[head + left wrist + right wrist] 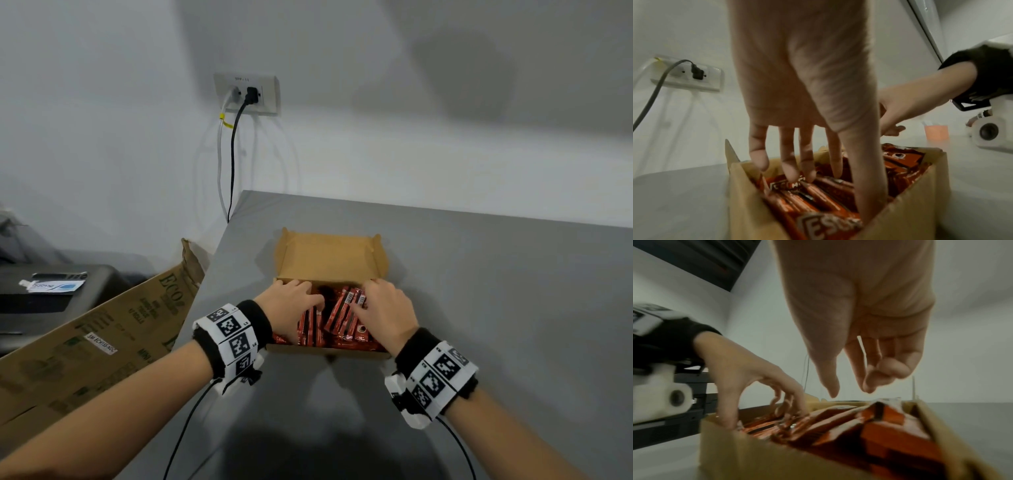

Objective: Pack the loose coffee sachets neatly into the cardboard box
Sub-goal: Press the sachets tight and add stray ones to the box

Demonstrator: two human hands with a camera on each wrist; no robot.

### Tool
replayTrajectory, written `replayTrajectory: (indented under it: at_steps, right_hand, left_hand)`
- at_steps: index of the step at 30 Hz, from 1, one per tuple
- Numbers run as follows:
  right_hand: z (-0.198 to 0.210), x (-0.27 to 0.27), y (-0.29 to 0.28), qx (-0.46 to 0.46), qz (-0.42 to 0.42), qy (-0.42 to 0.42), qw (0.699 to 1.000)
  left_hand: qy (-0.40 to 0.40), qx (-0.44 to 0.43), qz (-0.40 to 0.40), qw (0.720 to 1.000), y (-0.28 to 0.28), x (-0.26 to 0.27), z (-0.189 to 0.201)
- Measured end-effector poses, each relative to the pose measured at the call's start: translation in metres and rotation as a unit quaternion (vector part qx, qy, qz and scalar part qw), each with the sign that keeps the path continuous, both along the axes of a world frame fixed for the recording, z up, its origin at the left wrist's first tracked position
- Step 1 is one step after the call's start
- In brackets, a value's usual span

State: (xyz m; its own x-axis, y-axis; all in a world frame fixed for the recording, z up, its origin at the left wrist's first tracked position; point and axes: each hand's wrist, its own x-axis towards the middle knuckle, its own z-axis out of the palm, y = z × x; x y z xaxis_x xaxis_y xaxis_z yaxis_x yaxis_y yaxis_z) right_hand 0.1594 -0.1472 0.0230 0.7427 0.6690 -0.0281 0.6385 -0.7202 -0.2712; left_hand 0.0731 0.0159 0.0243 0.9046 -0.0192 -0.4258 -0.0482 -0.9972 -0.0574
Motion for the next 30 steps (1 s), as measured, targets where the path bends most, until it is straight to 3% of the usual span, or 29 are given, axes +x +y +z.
replayTrajectory:
  at_steps: [6, 14, 30]
  right_hand:
    - [-0.009, -0.018, 0.013, -0.004, 0.152, 0.013, 0.988]
    - [-0.013, -0.012, 0.013, -0.051, 0.164, -0.003, 0.985]
    - [-0.02, -0.008, 0.005, -0.014, 0.165, 0.006, 0.986]
  left_hand:
    - [0.048, 0.036, -0.009, 0.998, -0.003, 0.002, -0.001]
    - [0.097, 0.039, 0.0, 0.995, -0.008, 0.01, 0.001]
    - [-0.015, -0.04, 0.011, 0.999, 0.002, -0.005, 0.012]
